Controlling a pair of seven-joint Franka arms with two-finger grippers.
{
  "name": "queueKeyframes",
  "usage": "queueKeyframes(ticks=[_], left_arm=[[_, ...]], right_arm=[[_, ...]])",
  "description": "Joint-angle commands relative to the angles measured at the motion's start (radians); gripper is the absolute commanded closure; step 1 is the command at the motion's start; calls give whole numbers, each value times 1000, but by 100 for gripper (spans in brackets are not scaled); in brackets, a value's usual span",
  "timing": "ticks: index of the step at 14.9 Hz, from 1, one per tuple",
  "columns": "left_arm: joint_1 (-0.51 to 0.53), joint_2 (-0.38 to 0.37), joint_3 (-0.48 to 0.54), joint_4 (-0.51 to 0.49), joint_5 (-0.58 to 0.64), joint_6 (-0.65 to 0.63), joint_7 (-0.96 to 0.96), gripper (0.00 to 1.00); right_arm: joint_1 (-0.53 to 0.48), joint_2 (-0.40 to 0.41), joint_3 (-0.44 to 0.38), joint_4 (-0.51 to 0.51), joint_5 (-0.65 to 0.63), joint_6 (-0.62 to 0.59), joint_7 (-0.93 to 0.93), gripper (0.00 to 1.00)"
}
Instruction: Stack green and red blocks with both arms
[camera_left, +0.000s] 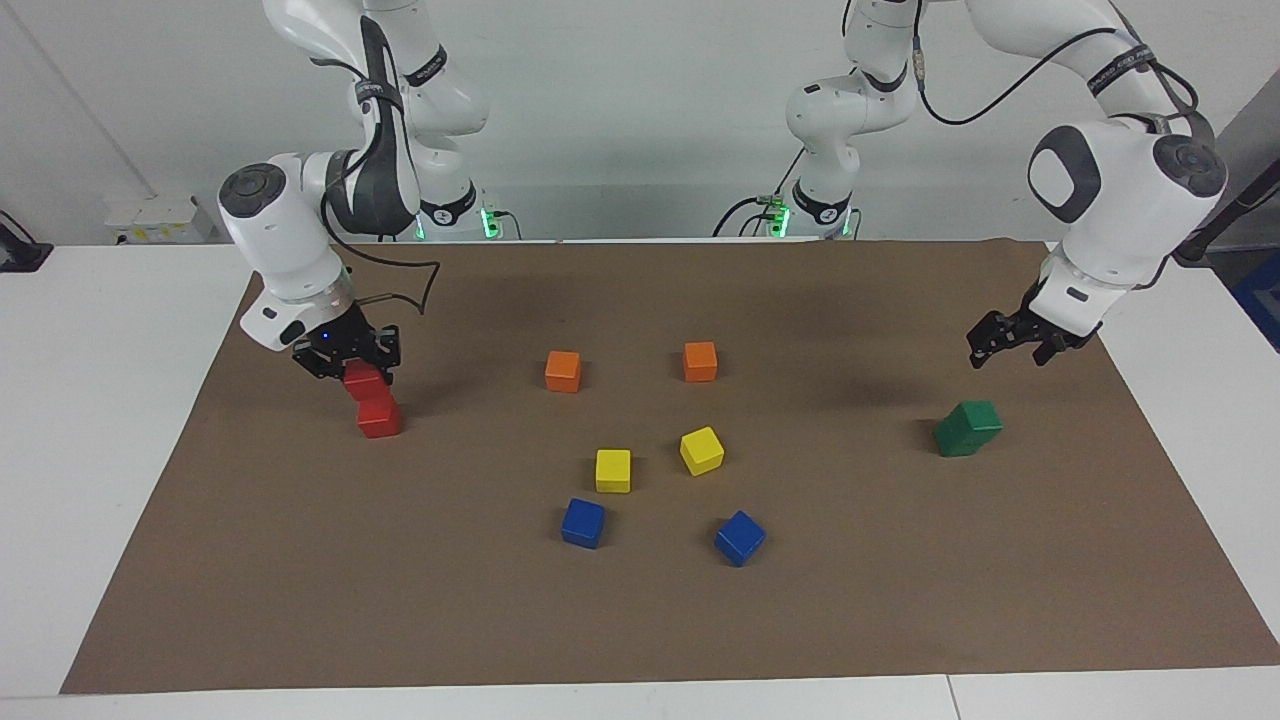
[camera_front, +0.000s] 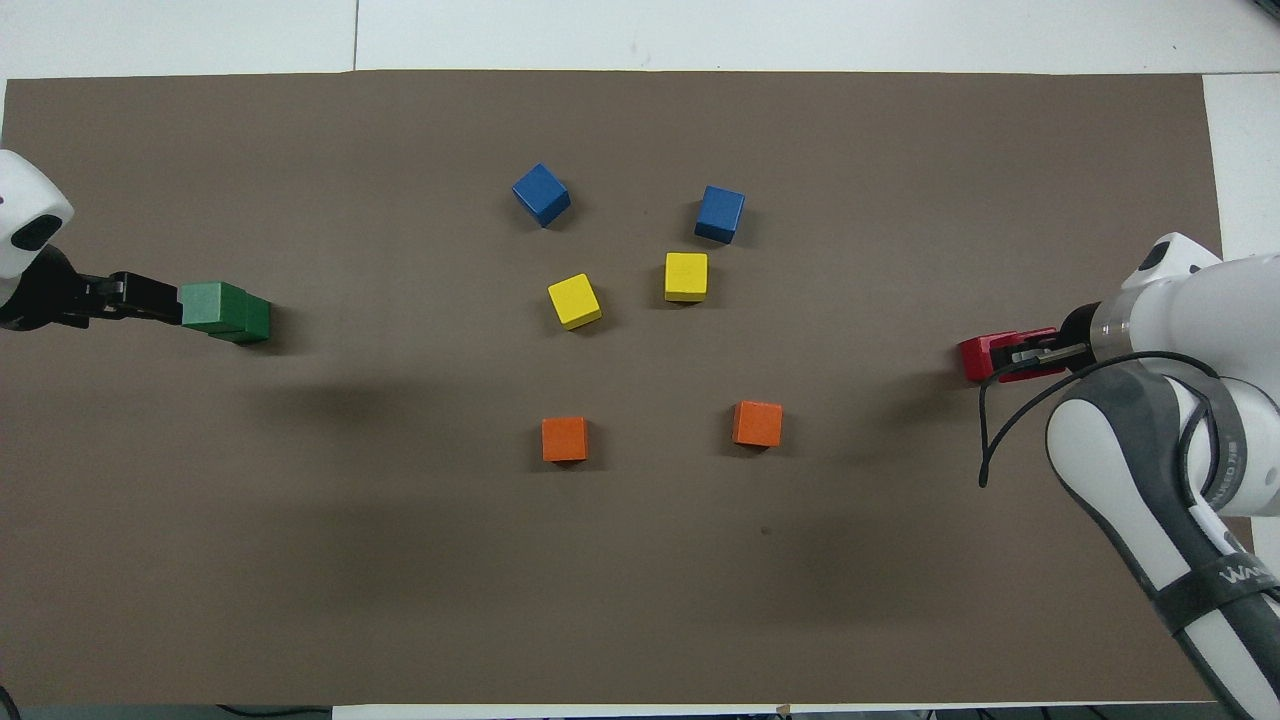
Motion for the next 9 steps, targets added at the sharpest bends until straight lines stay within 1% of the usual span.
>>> queueKeyframes(ticks=[1, 4, 9], left_arm=[[-7, -75, 0, -17, -14, -75, 10, 0], [-22, -115, -3, -17, -14, -132, 0, 0], [-61, -129, 12, -19, -15, -155, -10, 0]], right_arm=[[-25, -3, 11, -8, 25, -20, -35, 100], [-26, 21, 11, 4, 23, -24, -30, 100], [-26, 53, 9, 15, 9, -11, -13, 100]])
